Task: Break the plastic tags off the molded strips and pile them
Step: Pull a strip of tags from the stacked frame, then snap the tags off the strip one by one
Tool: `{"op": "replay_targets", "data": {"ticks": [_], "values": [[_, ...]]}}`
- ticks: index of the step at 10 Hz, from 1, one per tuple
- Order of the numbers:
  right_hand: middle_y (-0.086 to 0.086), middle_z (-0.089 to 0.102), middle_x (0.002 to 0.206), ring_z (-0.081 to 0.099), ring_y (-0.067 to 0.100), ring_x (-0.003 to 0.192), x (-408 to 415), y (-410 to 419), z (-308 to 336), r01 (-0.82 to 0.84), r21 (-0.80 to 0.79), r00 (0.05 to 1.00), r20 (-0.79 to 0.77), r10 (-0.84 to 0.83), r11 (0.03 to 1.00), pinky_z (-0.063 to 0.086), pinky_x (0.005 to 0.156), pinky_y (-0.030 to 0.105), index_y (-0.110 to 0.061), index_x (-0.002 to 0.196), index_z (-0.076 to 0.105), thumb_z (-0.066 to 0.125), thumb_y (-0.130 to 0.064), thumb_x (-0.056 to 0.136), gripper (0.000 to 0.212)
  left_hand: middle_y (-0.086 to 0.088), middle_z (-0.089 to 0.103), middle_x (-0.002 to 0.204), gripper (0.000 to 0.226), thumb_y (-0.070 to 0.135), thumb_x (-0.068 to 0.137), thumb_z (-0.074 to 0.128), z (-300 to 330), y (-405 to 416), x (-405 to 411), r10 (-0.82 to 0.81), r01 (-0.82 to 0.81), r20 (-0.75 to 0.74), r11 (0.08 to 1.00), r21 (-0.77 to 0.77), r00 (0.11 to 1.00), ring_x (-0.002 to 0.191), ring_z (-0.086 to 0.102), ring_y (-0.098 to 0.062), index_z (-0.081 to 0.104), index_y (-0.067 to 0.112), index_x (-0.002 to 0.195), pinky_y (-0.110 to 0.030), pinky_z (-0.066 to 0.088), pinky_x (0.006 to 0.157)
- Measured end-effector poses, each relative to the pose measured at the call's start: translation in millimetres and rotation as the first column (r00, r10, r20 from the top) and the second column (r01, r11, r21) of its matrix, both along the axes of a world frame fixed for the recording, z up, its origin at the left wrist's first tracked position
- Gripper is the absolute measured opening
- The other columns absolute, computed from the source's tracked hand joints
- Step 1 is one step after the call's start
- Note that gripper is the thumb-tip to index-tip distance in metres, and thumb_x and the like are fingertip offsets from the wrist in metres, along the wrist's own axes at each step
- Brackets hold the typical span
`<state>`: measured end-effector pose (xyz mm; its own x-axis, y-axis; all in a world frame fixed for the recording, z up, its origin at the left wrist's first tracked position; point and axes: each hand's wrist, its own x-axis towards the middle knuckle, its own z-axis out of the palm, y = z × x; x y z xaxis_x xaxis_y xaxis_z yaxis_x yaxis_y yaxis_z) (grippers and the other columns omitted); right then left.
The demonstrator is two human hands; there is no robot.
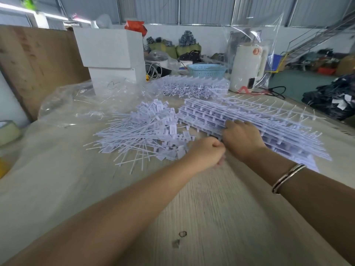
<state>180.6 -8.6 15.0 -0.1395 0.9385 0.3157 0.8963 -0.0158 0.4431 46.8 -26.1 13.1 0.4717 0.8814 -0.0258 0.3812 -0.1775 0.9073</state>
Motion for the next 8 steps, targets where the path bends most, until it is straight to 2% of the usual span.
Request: {"op": "replay_targets", "data": {"ticks": [1,2,3,4,5,6,7,8], "values": [[0.007,0.057,0.107,0.058,0.027,0.099,-1.1,-2.1,3.2,-0.009,0.046,0.994,-0.104,0.014,0.999,0.041,0.084,0.035,-0.011,0.097,0.064,0.054,-0.023,0.088,0.018,-0.010,0.062,0.086,0.014,0.011,0.096,0.042,2.0,15.2,18.6,0.200,-0.069,0.303,0.917,-0.392,0.932,0.070,0.059,-0.017,0.056,0.008,0.094,-0.029,0.054,0.071],[0.004,0.056,0.102,0.061,0.024,0.088,-1.2,-4.9,4.8,-0.065,0.095,0.981,-0.177,0.081,0.993,0.036,0.081,0.033,-0.015,0.096,0.061,0.057,-0.027,0.084,0.018,-0.006,0.058,0.057,0.029,0.006,0.096,0.037,5.7,31.7,30.8,0.410,-0.099,0.447,0.815,-0.571,0.795,0.059,0.055,-0.018,0.050,0.010,0.071,-0.030,0.053,0.058],[0.003,0.055,0.102,0.061,0.025,0.084,0.2,-9.3,3.4,-0.104,0.105,0.969,-0.214,0.124,0.989,0.035,0.080,0.032,-0.015,0.097,0.061,0.056,-0.029,0.085,0.020,-0.006,0.053,0.045,0.030,0.009,0.098,0.038,9.1,41.0,38.6,0.522,-0.172,0.447,0.768,-0.617,0.726,0.048,0.051,-0.018,0.047,0.008,0.069,-0.029,0.050,0.054],[0.002,0.055,0.099,0.060,0.026,0.086,-0.6,-11.0,2.3,-0.108,0.078,0.911,-0.391,0.130,0.991,0.043,0.074,0.033,-0.018,0.097,0.062,0.052,-0.037,0.088,0.023,-0.019,0.062,0.090,0.021,0.014,0.098,0.044,9.6,47.7,41.6,0.558,-0.305,0.390,0.782,-0.544,0.733,0.081,0.061,-0.028,0.058,0.000,0.100,-0.041,0.053,0.083],[0.002,0.057,0.094,0.056,0.025,0.085,2.7,-4.6,14.1,-0.097,0.004,0.733,-0.676,0.074,0.995,0.047,0.074,0.036,-0.016,0.089,0.061,0.044,-0.036,0.093,0.026,-0.027,0.061,0.107,0.029,0.010,0.097,0.044,14.3,48.5,40.7,0.557,-0.350,0.378,0.798,-0.491,0.739,0.087,0.062,-0.032,0.053,-0.007,0.119,-0.047,0.052,0.088],[0.008,0.058,0.094,0.048,0.021,0.082,6.3,3.7,30.8,-0.109,-0.128,0.615,-0.788,-0.034,0.986,0.034,0.070,0.028,-0.012,0.094,0.058,0.035,-0.028,0.099,0.029,-0.026,0.060,0.089,0.028,0.006,0.097,0.043,19.8,50.9,36.0,0.503,-0.334,0.388,0.841,-0.427,0.772,0.062,0.059,-0.033,0.051,-0.012,0.116,-0.045,0.056,0.077],[0.006,0.050,0.092,0.043,0.017,0.073,3.6,6.3,40.7,-0.126,-0.200,0.560,-0.823,-0.097,0.972,0.030,0.065,0.025,-0.012,0.099,0.053,0.031,-0.027,0.101,0.027,-0.026,0.064,0.106,0.028,0.016,0.099,0.042,22.8,48.8,33.7,0.494,-0.399,0.339,0.862,-0.313,0.801,0.092,0.065,-0.038,0.050,-0.005,0.116,-0.047,0.054,0.085],[0.019,0.053,0.106,0.042,0.016,0.080,0.7,6.7,49.3,-0.127,-0.258,0.499,-0.851,-0.163,0.958,0.032,0.075,0.024,0.002,0.119,0.052,0.027,-0.024,0.102,0.039,-0.026,0.060,0.118,0.035,0.023,0.099,0.042,20.7,60.0,31.8,0.452,-0.421,0.272,0.891,-0.167,0.849,0.109,0.058,-0.040,0.050,-0.004,0.119,-0.045,0.049,0.094]]}}
